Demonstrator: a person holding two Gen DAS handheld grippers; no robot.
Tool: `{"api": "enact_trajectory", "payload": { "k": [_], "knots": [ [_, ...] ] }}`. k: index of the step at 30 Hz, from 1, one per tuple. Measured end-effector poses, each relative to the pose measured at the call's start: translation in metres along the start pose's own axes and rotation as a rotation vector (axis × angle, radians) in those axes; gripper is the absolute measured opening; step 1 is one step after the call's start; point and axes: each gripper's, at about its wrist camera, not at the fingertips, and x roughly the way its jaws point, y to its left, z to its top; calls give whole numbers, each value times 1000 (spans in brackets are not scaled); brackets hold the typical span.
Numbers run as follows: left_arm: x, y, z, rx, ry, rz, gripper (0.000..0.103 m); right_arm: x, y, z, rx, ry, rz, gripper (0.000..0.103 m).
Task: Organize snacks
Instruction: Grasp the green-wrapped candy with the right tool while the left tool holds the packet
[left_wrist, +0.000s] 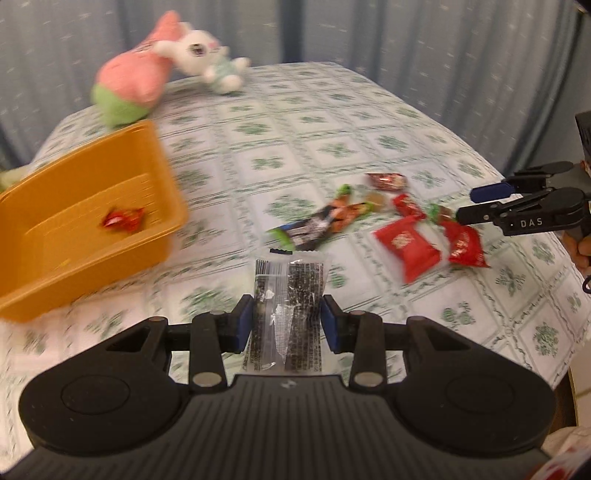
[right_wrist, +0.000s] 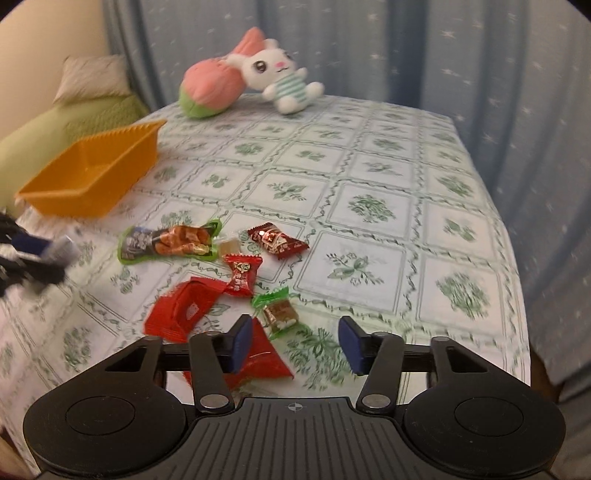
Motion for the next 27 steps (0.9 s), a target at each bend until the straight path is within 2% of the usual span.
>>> {"api": "enact_trajectory", "payload": {
  "k": [5,10,16,19,27],
  "knots": [
    [-17,17,-12,-71,-7,62,35,18,-2,5,-81,49,25,42],
    [-29,26,-22,-116,-5,106,35,28,10,5,-151,68,37,41],
    [-39,30,-31,-149,-7,137,35,34,17,7,-167,64,47,35],
    [-43,31,-34,-160,-11,147,35,35,19,9,-167,70,62,23],
    [-55,35,-37,-178,-30,166,35,30,27,11,-135,76,19,21]
  ]
}}
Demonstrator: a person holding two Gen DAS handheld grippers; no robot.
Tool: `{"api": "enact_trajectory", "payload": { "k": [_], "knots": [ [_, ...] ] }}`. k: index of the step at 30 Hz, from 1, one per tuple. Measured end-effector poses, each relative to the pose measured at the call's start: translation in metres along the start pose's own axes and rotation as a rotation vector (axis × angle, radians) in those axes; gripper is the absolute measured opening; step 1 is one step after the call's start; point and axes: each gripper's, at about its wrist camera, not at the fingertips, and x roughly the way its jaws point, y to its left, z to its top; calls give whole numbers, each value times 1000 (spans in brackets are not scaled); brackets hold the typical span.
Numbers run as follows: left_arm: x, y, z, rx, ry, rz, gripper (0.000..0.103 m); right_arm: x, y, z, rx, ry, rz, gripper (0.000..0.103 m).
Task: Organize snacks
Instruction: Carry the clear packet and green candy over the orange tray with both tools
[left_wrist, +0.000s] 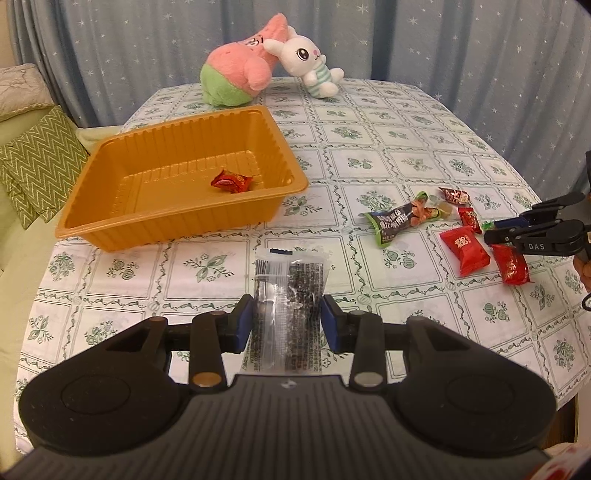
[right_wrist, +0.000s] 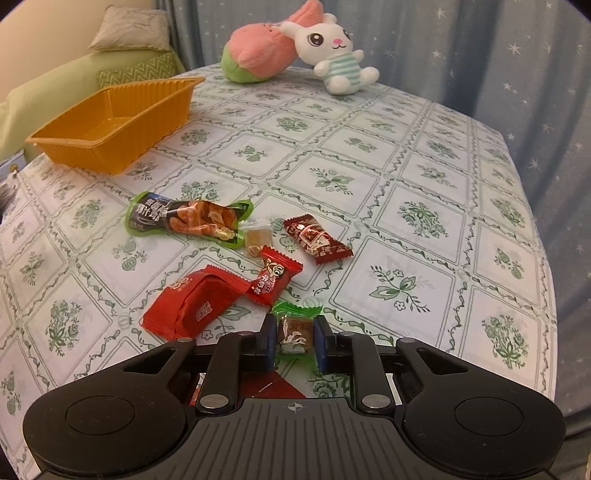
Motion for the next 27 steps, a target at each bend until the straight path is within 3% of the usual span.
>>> {"api": "enact_trajectory", "payload": {
  "k": [9,21,27],
  "knots": [
    [-17,20,7,-23,-29,23,35,-35,20,20,107,-55,49,21],
    [-29,71,33,-42,-76,61,35,-38,126,91,73,-118,283,21],
    [-23,104,54,-43,-93,70,35,-20,172,138,51,-154,344,21]
  ]
}}
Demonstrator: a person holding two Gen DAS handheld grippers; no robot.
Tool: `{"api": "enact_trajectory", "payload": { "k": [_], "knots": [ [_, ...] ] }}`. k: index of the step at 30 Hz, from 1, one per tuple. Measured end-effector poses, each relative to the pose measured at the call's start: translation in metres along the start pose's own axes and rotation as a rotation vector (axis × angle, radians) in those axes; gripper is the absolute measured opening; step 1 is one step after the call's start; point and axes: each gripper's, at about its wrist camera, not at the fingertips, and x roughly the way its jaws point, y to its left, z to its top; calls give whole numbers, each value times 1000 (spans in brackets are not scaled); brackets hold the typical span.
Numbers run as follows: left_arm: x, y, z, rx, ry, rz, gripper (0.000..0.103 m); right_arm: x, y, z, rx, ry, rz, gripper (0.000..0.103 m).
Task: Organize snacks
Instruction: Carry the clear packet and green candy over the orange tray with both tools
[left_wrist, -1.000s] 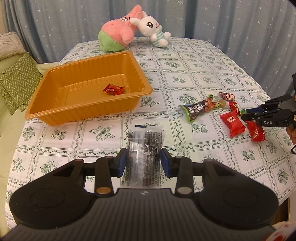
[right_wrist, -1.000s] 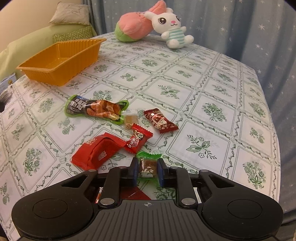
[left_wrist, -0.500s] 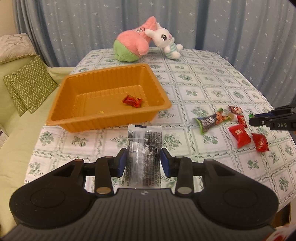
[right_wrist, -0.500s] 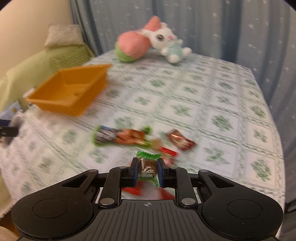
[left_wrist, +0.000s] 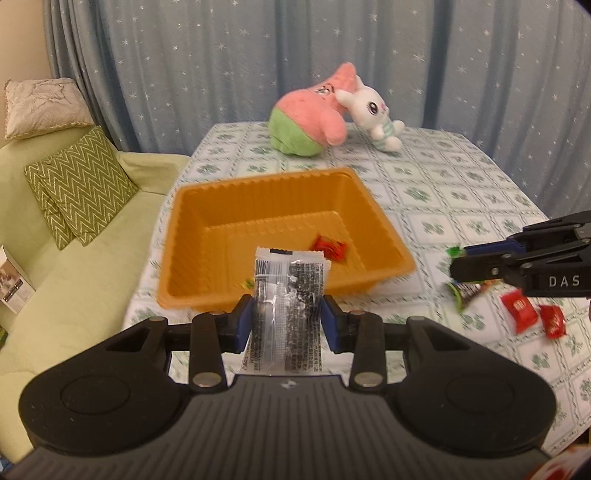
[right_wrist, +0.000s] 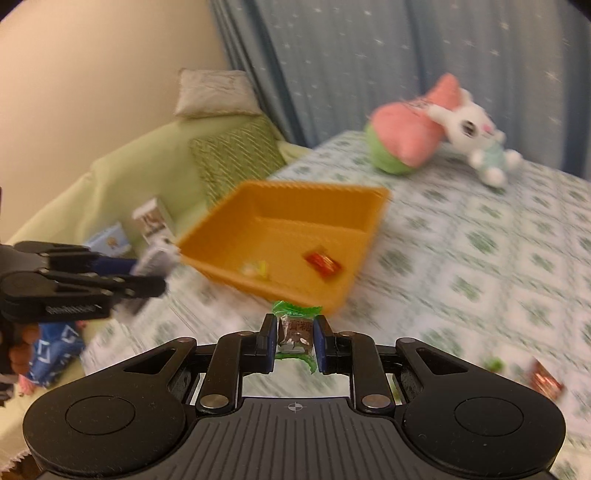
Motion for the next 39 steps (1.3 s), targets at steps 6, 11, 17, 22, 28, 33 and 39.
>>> {"api": "enact_trajectory", "payload": {
  "k": [6,11,17,22,28,33,39],
  "knots": [
    [19,32,25,12,-13,-2,35,41,22,35,9,-25,4,21],
    [42,53,42,26,-7,-8,35,76,22,57,46,-22,-24,21],
    [74,70,59,43,19,-31,35,109,22,70,75,-13,-67,21],
    [104,78,69,56,49,-49,35,132,15,75,119,-3,-103,21],
    [137,84,72,69,97,-67,36,153,7,77,159,16,-144,21],
    [159,83,74,78,127,-84,36,163,1,79,181,32,-170,21],
    [180,83,75,81,155,-97,36,169,-7,80,197,43,-193,21]
  ]
}}
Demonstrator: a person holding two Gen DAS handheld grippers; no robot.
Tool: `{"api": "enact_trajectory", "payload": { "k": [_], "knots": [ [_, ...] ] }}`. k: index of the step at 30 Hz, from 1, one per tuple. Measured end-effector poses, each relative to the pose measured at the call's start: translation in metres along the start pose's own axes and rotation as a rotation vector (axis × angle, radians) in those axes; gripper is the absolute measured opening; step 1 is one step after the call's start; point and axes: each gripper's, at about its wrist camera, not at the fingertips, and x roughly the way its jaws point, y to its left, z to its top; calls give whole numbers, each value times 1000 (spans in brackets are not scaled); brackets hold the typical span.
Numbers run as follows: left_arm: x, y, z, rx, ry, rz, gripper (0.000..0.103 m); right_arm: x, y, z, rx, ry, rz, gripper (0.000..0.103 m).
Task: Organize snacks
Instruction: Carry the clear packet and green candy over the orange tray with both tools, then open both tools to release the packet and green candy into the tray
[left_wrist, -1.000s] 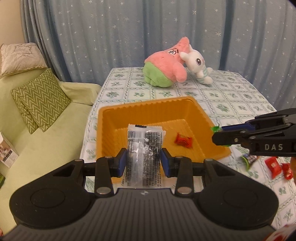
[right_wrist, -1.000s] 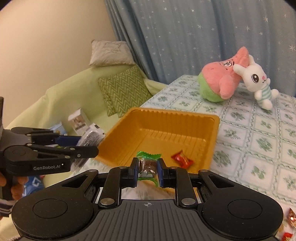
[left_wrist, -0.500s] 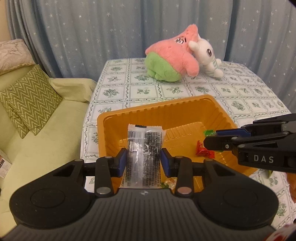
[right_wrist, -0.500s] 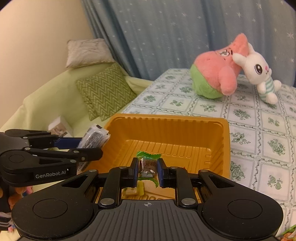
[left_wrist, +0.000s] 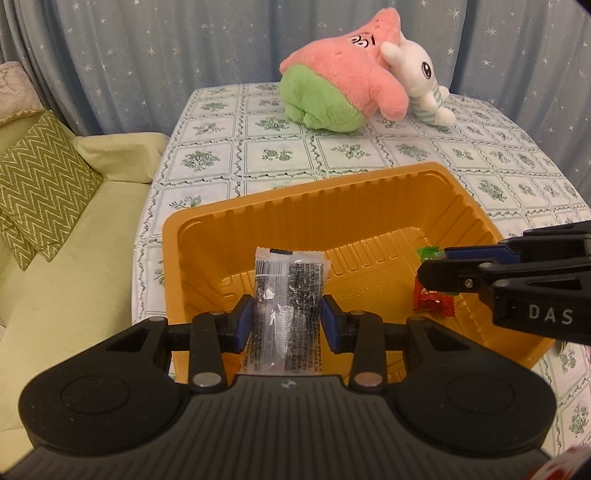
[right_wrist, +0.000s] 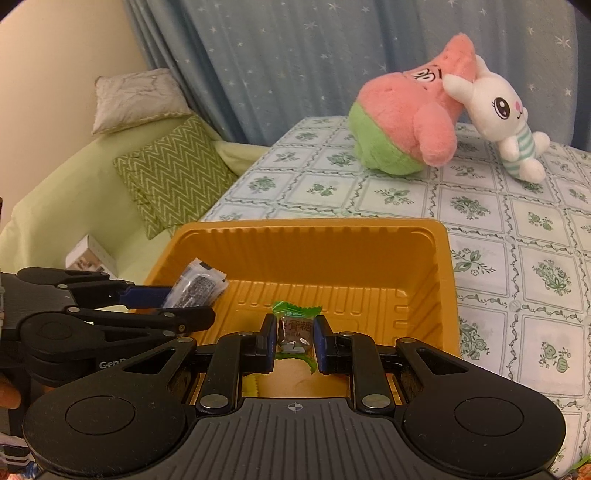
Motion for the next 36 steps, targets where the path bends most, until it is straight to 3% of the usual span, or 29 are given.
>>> {"api": "enact_trajectory", "payload": {
  "k": [10,36],
  "knots": [
    [19,-2,5,5,32,-19,35,5,-7,3,20,8,-15,21],
    [-12,11,-1,-27,-4,-26,35,19,4,7,-4,-4,48,22]
  ]
}}
